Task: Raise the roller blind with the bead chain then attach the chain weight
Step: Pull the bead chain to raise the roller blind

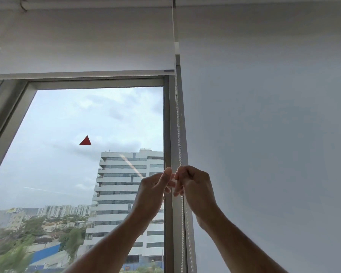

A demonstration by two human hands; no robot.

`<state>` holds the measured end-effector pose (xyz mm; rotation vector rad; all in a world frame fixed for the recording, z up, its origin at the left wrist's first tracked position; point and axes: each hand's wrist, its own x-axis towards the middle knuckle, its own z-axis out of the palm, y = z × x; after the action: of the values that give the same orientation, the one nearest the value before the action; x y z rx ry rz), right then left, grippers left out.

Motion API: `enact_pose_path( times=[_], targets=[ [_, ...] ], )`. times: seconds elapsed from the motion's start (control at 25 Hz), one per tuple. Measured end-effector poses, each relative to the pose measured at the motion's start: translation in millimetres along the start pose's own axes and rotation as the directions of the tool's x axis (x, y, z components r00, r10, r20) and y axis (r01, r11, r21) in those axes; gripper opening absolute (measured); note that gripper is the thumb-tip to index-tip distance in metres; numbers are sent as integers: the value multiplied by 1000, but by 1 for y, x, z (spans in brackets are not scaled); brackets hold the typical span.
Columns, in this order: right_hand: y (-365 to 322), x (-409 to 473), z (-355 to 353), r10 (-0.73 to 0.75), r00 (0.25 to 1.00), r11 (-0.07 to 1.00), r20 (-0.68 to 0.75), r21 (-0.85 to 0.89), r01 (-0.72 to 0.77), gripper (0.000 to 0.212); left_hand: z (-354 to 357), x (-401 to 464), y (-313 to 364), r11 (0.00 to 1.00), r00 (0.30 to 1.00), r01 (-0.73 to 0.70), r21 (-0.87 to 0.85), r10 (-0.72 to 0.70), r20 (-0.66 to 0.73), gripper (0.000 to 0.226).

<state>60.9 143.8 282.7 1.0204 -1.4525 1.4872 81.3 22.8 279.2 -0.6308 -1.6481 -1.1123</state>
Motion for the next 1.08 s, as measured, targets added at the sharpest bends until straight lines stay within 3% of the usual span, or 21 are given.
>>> enact_pose_path(
  times=[0.12,0.28,0.48,0.6,0.72,1.08],
  targets=[
    [12,-20,7,23,999,999,38,32,-25,40,5,18,24,999,1000,22,-30,-22,7,47],
    [24,-32,5,74,995,996,70,51,-77,36,11,38,36,998,998,61,10,-61,-26,24],
    [22,-27,-8,124,972,985,201,92,-145,38,13,30,30,998,998,54,20,-53,-27,17],
    [20,-7,-19,235,966,953,103,171,-250,52,15,20,24,998,1000,-4,57,4,-7,16],
    [9,16,-20,251,968,966,-3,66,-251,53,19,5,15,997,998,-59,48,58,17,16],
    [-19,51,-7,162,987,983,-2,84,-161,37,28,-28,-13,1000,994,-3,-30,6,108,22]
  ],
)
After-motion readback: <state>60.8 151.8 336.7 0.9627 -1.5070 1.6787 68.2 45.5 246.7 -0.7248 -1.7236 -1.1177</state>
